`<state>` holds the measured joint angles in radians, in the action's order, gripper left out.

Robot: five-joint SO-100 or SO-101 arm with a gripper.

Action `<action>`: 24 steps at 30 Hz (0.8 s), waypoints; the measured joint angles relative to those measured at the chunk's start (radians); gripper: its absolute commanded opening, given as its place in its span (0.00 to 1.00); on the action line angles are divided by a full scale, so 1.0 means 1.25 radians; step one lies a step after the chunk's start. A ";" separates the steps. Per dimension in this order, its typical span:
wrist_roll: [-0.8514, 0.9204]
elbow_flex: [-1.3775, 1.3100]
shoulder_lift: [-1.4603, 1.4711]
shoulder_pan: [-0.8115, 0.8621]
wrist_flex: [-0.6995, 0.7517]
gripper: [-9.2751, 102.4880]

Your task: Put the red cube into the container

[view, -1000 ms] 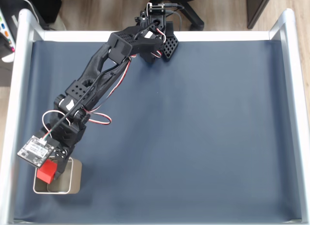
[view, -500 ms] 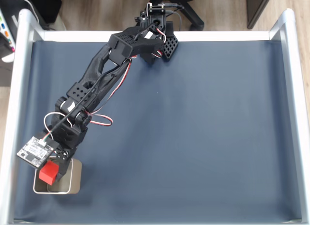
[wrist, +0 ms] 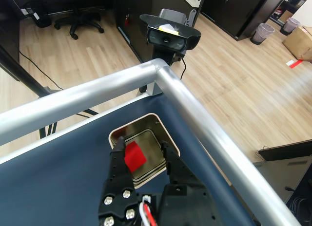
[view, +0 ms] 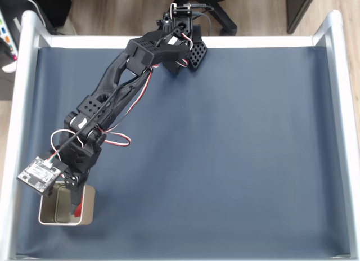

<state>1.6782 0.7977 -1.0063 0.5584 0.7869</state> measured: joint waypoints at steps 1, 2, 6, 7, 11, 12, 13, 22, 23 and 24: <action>0.000 0.000 0.000 0.000 -0.004 0.31; 0.000 0.000 0.000 0.000 -0.006 0.31; 0.000 0.000 0.000 0.000 -0.006 0.30; 0.000 0.000 0.000 0.000 -0.007 0.30; 0.000 0.000 0.000 0.000 -0.009 0.24; 0.000 0.000 0.000 0.000 -0.009 0.22; 0.000 0.000 0.000 0.000 -0.009 0.18; -0.020 0.043 -0.069 -0.011 -0.009 0.08; -0.025 0.064 -0.094 -0.017 -0.009 0.08; -0.031 0.087 -0.123 -0.027 -0.009 0.08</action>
<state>1.6398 0.9066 -1.1597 0.5246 0.7762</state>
